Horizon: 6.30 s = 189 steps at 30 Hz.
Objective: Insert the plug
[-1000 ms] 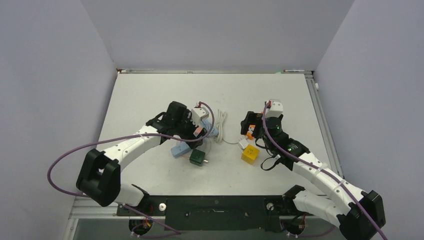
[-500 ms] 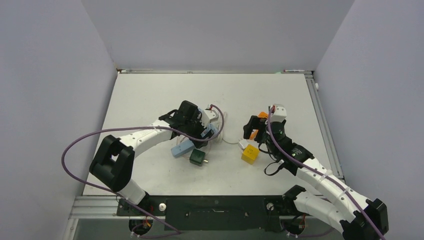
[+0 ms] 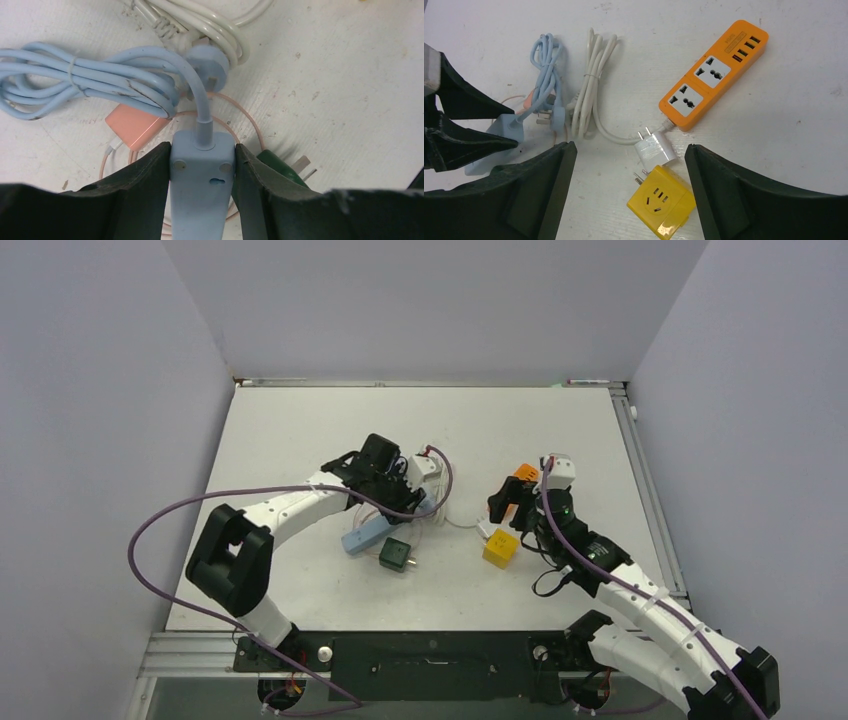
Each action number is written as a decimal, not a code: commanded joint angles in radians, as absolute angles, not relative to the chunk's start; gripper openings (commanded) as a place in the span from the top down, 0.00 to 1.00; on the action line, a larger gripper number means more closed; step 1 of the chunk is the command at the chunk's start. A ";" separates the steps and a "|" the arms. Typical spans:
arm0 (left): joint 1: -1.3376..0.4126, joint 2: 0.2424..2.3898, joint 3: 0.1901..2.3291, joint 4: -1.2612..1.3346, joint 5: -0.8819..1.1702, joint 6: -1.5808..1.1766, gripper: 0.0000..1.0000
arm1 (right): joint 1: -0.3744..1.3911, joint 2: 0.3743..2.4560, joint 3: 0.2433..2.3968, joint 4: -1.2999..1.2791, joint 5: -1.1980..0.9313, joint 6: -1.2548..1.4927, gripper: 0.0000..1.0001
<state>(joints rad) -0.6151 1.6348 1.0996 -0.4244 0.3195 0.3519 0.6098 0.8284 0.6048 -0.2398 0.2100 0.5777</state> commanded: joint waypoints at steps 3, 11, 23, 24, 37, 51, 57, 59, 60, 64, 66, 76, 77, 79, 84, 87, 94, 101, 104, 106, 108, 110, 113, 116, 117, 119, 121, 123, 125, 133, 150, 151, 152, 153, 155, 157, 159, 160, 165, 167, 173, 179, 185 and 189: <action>-0.567 1.438 1.303 -0.566 0.468 0.348 0.81 | 0.620 0.852 0.600 -0.158 0.157 0.593 0.16; -0.416 1.243 1.323 -0.536 0.623 0.164 0.92 | 0.703 0.935 0.624 -0.059 0.151 0.588 0.13; -0.212 1.114 1.204 -0.346 1.028 -0.288 0.91 | 0.983 1.071 0.716 0.096 0.217 0.434 0.05; -0.210 1.111 1.194 -0.347 1.066 -0.299 0.91 | 1.003 1.062 0.722 0.117 0.217 0.388 0.05; -0.266 1.040 1.008 -0.184 1.422 -0.469 0.91 | 1.020 0.859 0.834 0.072 -0.363 -0.225 0.06; -0.450 1.020 0.941 0.153 1.575 -0.765 0.89 | 1.017 0.946 0.994 0.005 -0.734 -0.247 0.09; -0.495 1.037 0.950 0.164 1.582 -0.784 0.89 | 1.018 0.969 1.006 0.057 -0.825 -0.196 0.17; -0.503 1.044 0.953 0.165 1.580 -0.784 0.90 | 1.019 0.986 1.008 0.067 -0.844 -0.183 0.20; -0.507 1.046 0.953 0.168 1.579 -0.784 0.90 | 1.021 0.995 1.006 0.079 -0.850 -0.174 0.21; -0.519 1.056 0.955 0.178 1.579 -0.791 0.90 | 1.028 1.029 0.994 0.128 -0.867 -0.152 0.28; -0.521 1.063 0.960 0.181 1.580 -0.795 0.90 | 1.029 1.041 0.989 0.138 -0.869 -0.149 0.33; -0.529 1.079 0.966 0.198 1.579 -0.801 0.90 | 1.048 1.093 0.962 0.244 -0.908 -0.051 0.60; -0.529 1.082 0.967 0.199 1.580 -0.801 0.90 | 1.054 1.096 0.955 0.253 -0.912 -0.043 0.59; -0.529 1.085 0.970 0.199 1.585 -0.802 0.90 | 1.067 1.101 0.940 0.257 -0.914 -0.035 0.58; -0.532 1.086 0.978 0.200 1.594 -0.806 0.91 | 1.076 1.118 0.950 0.186 -0.901 -0.070 0.60; -0.539 1.085 0.984 0.198 1.601 -0.814 0.91 | 1.080 1.132 0.978 0.104 -0.881 -0.122 0.57; -0.541 1.081 0.998 0.192 1.609 -0.821 0.94 | 1.088 1.131 1.026 -0.063 -0.795 -0.254 0.44; -0.546 1.075 1.014 0.207 1.587 -0.822 0.49 | 1.088 1.102 0.998 0.028 -0.733 -0.209 0.95; -0.518 1.067 1.026 0.291 1.557 -0.868 0.03 | 1.079 1.097 1.000 0.006 -0.726 -0.192 0.95; -0.460 1.071 1.041 0.321 1.551 -0.886 0.04 | 1.051 1.099 1.009 -0.059 -0.720 -0.181 0.95; -0.377 1.079 1.065 0.356 1.560 -0.889 0.04 | 1.002 1.096 1.004 -0.084 -0.745 -0.147 0.95; -0.253 1.090 1.095 0.396 1.582 -0.874 0.04 | 0.947 1.087 0.976 -0.051 -0.790 -0.072 0.95; -0.092 1.093 1.107 0.457 1.621 -0.855 0.04 | 0.891 1.074 0.933 0.030 -0.838 0.063 0.95; 0.033 1.072 1.069 0.508 1.626 -0.825 0.04 | 0.885 1.086 0.908 0.068 -0.839 0.138 0.95; 0.058 1.065 1.051 0.526 1.623 -0.802 0.04 | 0.883 1.097 0.904 0.077 -0.839 0.163 0.95; 0.092 1.047 1.031 0.597 1.583 -0.769 0.04 | 0.880 1.129 0.901 0.093 -0.854 0.205 0.95; 0.121 1.057 1.066 0.565 1.489 -0.748 0.04 | 0.877 1.165 0.900 0.120 -0.872 0.251 0.95; 0.141 1.080 1.148 0.466 1.351 -0.706 0.04 | 0.875 1.201 0.900 0.166 -0.887 0.303 0.95; 0.144 1.087 1.311 0.054 1.026 -0.473 0.04 | 0.875 1.221 0.908 0.194 -0.883 0.327 0.95; -0.015 1.252 1.526 -0.633 0.734 0.000 0.04 | 0.871 1.248 0.905 0.211 -0.765 0.377 0.95; -0.184 1.024 1.091 -1.203 0.687 0.801 0.00 | 0.870 1.429 0.616 0.506 -0.728 0.696 0.95; -0.198 1.025 1.081 -1.189 0.670 0.795 0.04 | 0.869 1.443 0.607 0.509 -0.727 0.705 0.95; -0.221 1.024 1.069 -1.172 0.649 0.784 0.06 | 0.868 1.458 0.601 0.504 -0.716 0.708 0.95; -0.233 1.023 1.065 -1.154 0.627 0.769 0.07 | 0.867 1.471 0.595 0.493 -0.712 0.707 0.95; -0.273 1.021 1.047 -1.133 0.589 0.757 0.08 | 0.867 1.498 0.587 0.472 -0.682 0.706 0.95; -0.300 1.019 1.038 -1.122 0.572 0.751 0.09 | 0.860 1.533 0.576 0.468 -0.665 0.717 0.95; -0.319 1.016 1.033 -1.105 0.563 0.738 0.09 | 0.852 1.567 0.559 0.472 -0.646 0.736 0.95; -0.326 1.016 1.031 -1.100 0.560 0.733 0.09 | 0.848 1.586 0.554 0.478 -0.638 0.744 0.95; -0.350 1.023 1.021 -1.109 0.569 0.729 0.08 | 0.828 1.664 0.535 0.485 -0.582 0.774 0.83; -0.366 1.015 0.997 -1.114 0.575 0.732 0.08 | 0.828 1.678 0.525 0.494 -0.562 0.771 0.75; -0.482 0.976 0.844 -1.068 0.488 0.739 0.06 | 0.828 1.632 0.522 0.449 -0.501 0.723 0.31; -0.565 0.986 0.775 -0.971 0.410 0.715 0.03 | 0.827 1.509 0.587 0.294 -0.448 0.645 0.09; -0.570 0.991 0.784 -0.936 0.387 0.686 0.04 | 0.819 1.298 0.706 -0.030 -0.317 0.515 0.07; -0.569 0.995 0.767 -0.939 0.399 0.660 0.04 | 0.829 1.204 0.732 -0.217 -0.263 0.522 0.16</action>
